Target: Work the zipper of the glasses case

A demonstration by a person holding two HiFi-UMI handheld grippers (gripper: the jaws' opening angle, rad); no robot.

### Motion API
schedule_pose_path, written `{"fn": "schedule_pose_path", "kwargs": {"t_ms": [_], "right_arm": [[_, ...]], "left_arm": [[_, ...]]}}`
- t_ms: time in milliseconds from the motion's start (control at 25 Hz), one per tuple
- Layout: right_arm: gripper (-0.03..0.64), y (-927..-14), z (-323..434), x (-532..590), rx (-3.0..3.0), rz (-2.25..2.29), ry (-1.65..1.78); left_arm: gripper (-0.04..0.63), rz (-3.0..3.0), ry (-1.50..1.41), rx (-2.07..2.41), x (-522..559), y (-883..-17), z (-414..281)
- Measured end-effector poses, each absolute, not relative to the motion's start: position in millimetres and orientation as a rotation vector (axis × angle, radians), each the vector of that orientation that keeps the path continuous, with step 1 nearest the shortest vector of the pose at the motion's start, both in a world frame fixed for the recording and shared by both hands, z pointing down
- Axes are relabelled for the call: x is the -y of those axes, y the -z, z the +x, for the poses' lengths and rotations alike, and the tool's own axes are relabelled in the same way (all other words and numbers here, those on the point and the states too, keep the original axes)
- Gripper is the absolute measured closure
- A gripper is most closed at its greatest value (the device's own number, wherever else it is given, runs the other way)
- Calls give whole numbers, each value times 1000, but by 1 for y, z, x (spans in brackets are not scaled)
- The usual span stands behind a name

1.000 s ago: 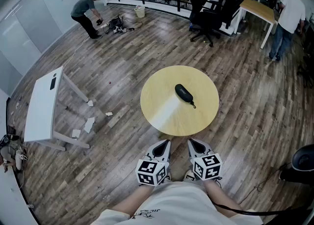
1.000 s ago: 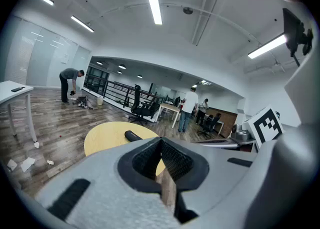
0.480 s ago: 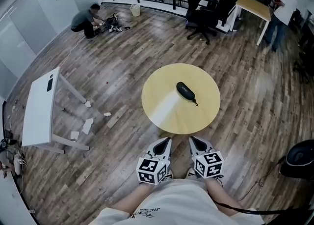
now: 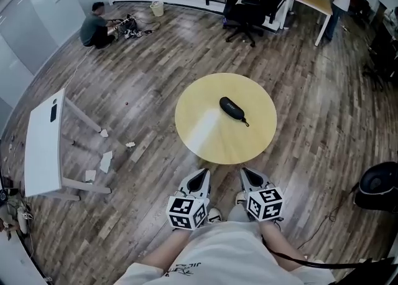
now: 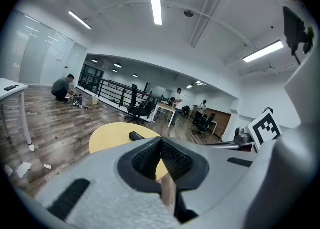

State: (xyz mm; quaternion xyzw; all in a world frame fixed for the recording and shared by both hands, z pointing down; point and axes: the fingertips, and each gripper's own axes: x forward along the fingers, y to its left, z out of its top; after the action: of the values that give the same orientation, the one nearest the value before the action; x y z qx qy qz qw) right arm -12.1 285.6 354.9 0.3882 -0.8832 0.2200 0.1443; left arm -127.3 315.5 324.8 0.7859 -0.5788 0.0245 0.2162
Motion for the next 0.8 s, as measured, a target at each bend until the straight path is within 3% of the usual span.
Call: {"fn": "schedule_pose_path", "kwargs": {"t_ms": [400,800], "right_arm": [[614,-376,-9,-249,2498,1126,-668],[614,-378,-3,-122,2557,1052,-671]], "left_arm": [[591,2140,-89,1572,-275,-347,-128],[590,2130,-168,1632,-156,-342,-118]]}}
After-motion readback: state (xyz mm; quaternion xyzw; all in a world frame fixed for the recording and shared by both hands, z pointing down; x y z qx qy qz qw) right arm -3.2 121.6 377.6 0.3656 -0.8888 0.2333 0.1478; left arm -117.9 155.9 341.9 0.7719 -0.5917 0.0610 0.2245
